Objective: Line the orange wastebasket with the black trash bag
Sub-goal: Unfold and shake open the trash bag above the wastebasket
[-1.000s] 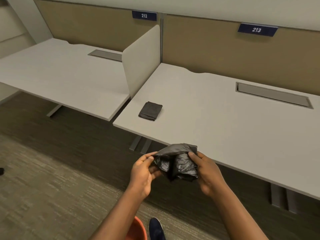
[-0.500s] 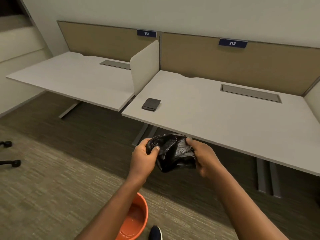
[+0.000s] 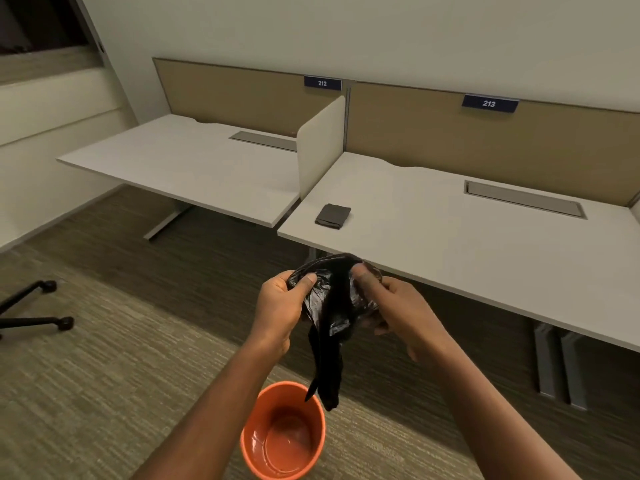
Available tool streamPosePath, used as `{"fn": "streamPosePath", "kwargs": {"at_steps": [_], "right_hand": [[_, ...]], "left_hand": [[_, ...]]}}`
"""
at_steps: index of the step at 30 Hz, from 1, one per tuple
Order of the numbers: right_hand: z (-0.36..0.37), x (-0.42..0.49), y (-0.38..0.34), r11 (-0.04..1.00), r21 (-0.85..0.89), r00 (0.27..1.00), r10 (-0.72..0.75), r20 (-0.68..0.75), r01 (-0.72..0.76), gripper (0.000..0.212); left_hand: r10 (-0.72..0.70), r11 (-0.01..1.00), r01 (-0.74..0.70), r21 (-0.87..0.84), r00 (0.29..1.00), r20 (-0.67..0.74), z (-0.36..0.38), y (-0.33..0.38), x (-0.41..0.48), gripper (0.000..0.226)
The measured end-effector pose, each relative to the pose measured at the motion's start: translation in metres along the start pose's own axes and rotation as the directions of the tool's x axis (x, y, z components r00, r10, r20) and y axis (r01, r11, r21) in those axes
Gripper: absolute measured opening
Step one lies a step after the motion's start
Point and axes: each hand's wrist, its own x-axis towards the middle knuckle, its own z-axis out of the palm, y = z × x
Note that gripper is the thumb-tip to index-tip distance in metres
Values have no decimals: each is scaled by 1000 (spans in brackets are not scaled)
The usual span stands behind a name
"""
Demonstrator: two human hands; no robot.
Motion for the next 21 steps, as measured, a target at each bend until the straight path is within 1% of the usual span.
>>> {"fn": "streamPosePath", "kwargs": {"at_steps": [1, 3, 5, 7, 11, 13, 16, 18, 19, 20, 21], "right_hand": [[11, 0, -3, 1000, 10, 999, 0, 42, -1, 52], [30, 3, -9, 1000, 0, 997, -27, 73, 27, 27], [41, 9, -13, 999, 37, 995, -36, 92, 33, 17], [43, 15, -17, 997, 69, 993, -47, 106, 40, 14], [35, 25, -29, 997, -17, 988, -70, 137, 73, 15], [33, 29, -37, 991, -77, 983, -95, 157, 108, 15], [34, 35, -46, 970, -186, 983, -136, 122, 157, 15], [38, 40, -50, 942, -276, 981, -182, 61, 192, 15], [41, 40, -51, 914, -348, 976, -218, 6, 207, 19], [44, 37, -52, 875, -439, 962, -262, -73, 205, 29], [48, 32, -54, 827, -531, 931, -320, -176, 184, 41]], "left_hand": [[-2, 1000, 2, 3, 1000, 6, -9, 2, -1, 11], [-3, 1000, 3, 17, 1000, 13, -30, 6, 0, 16], [-3, 999, 2, 48, 1000, 15, -54, 12, 4, 19], [-15, 998, 14, 62, 1000, 19, -80, 22, 9, 19], [-60, 998, 57, 42, 995, 82, -119, 40, 20, 20], [-60, 994, 48, 96, 990, 129, -132, 48, 25, 25], [-43, 988, 17, 154, 986, 163, -145, 58, 28, 26], [-43, 988, 17, 151, 985, 167, -149, 62, 28, 23], [-44, 990, 19, 142, 984, 174, -150, 63, 27, 20], [-42, 992, 20, 124, 983, 180, -151, 64, 27, 19], [-37, 995, 19, 97, 983, 182, -152, 63, 26, 17]]}}
